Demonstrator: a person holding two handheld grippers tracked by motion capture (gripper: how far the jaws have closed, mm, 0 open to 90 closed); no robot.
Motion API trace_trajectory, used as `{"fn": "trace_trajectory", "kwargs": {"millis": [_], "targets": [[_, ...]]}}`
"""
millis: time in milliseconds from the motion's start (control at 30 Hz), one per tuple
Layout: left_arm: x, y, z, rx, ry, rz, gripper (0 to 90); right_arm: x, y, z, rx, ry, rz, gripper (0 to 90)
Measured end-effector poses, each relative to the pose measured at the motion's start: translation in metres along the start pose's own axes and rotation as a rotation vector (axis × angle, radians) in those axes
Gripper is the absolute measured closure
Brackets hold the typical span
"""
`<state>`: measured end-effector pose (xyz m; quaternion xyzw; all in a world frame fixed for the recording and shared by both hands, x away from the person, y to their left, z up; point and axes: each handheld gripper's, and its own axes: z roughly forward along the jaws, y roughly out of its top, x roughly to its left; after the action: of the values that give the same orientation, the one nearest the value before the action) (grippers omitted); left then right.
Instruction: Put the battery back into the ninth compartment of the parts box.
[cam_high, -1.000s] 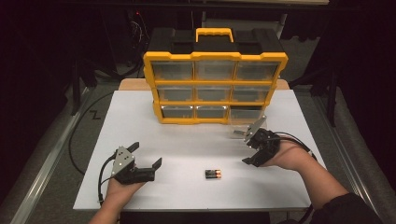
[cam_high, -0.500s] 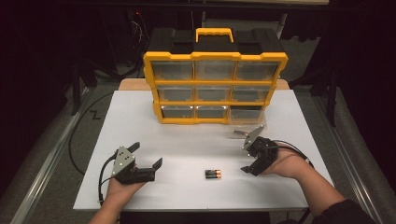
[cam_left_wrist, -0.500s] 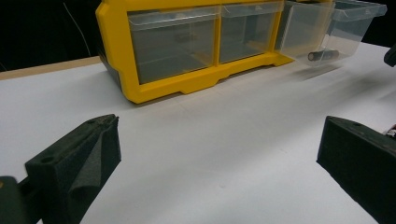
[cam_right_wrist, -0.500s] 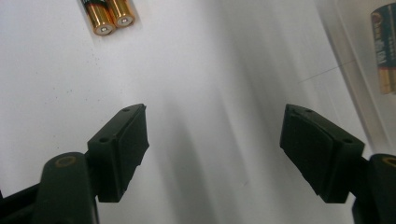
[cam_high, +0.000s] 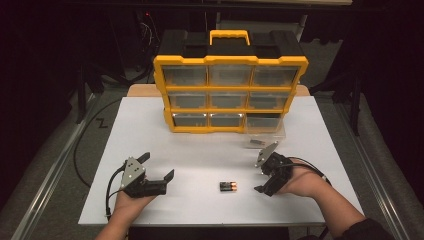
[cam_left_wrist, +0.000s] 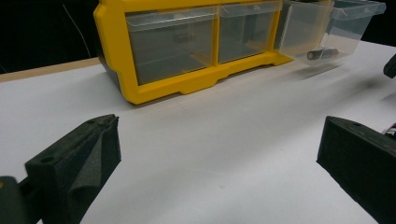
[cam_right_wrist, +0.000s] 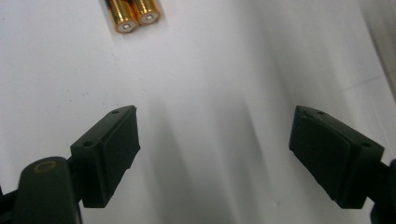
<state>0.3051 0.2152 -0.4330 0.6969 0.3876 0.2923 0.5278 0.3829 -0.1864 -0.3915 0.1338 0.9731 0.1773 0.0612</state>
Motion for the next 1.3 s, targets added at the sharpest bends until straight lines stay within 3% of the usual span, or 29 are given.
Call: {"fn": "trace_trajectory", "kwargs": {"millis": [867, 1067, 1300], "targets": [[0.000, 0.000, 0.000, 0.000, -0.007, 0.000, 0.2, 0.028, 0.038, 0.013, -0.037, 0.072, -0.104, 22.5], [0.000, 0.000, 0.000, -0.003, -0.006, 0.000, 0.2, 0.031, 0.047, 0.013, -0.045, 0.088, -0.127, 28.6], [0.000, 0.000, 0.000, -0.007, -0.006, -0.002, 0.2, 0.034, 0.053, 0.011, -0.062, 0.107, -0.156, 44.6]]}}
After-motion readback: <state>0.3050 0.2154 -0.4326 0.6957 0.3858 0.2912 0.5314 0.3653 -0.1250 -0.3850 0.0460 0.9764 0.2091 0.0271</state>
